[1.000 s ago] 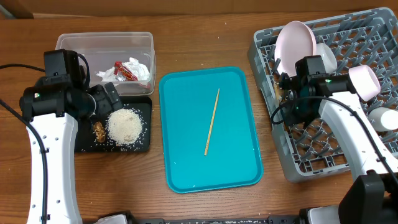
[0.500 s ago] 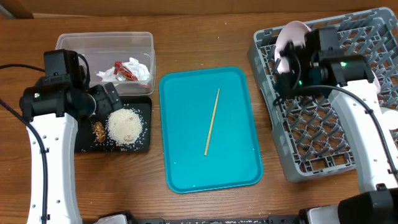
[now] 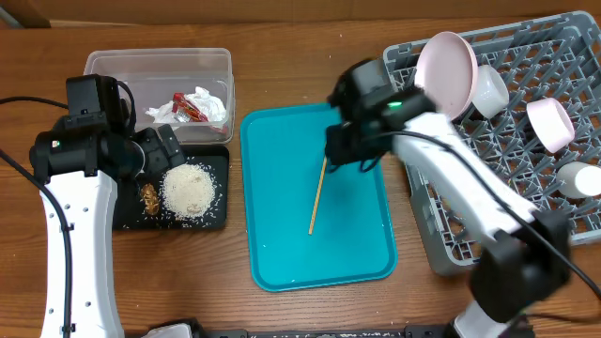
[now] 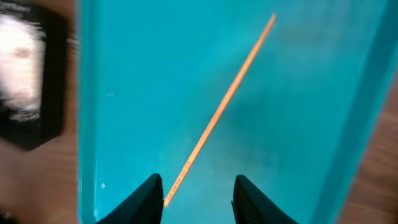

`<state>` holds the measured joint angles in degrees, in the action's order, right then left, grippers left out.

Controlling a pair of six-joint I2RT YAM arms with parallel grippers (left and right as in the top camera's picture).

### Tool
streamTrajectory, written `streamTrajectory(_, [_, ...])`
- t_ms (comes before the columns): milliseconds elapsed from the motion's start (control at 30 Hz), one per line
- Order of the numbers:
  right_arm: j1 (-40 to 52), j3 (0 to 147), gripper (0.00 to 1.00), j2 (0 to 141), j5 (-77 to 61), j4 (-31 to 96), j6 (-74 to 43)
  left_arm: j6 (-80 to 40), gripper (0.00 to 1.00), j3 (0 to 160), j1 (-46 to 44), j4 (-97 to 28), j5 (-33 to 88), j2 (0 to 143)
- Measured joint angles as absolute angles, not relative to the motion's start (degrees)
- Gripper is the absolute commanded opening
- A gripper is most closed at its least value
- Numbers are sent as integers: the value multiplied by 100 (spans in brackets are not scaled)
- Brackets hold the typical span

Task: Sort waste into correct bins and load items into the dishwasher
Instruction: 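Move the right gripper back to the remaining chopstick and grasp it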

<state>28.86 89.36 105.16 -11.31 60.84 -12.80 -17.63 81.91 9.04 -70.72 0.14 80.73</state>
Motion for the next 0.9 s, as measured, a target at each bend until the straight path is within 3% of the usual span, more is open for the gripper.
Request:
streamTrajectory(167, [3214, 8936, 46, 11218, -836, 5970, -2106, -1763, 100, 8191, 904, -7074, 14, 8073])
streamTrajectory(567, [3428, 8936, 44, 12245, -703, 5911, -2506, -1763, 100, 8191, 904, -7072, 14, 8073])
streamTrajectory(633, [3428, 8936, 39, 12245, -701, 5883, -2523, -1763, 100, 8191, 904, -7072, 14, 8073])
streamTrajectory(733, [3426, 8934, 21, 12248, -703, 5804, -2539, -1763, 100, 8191, 904, -7072, 14, 8073])
streamTrajectory(900, [3426, 8886, 11, 12248, -698, 5798, -2556, -1763, 100, 8191, 904, -7072, 14, 8073])
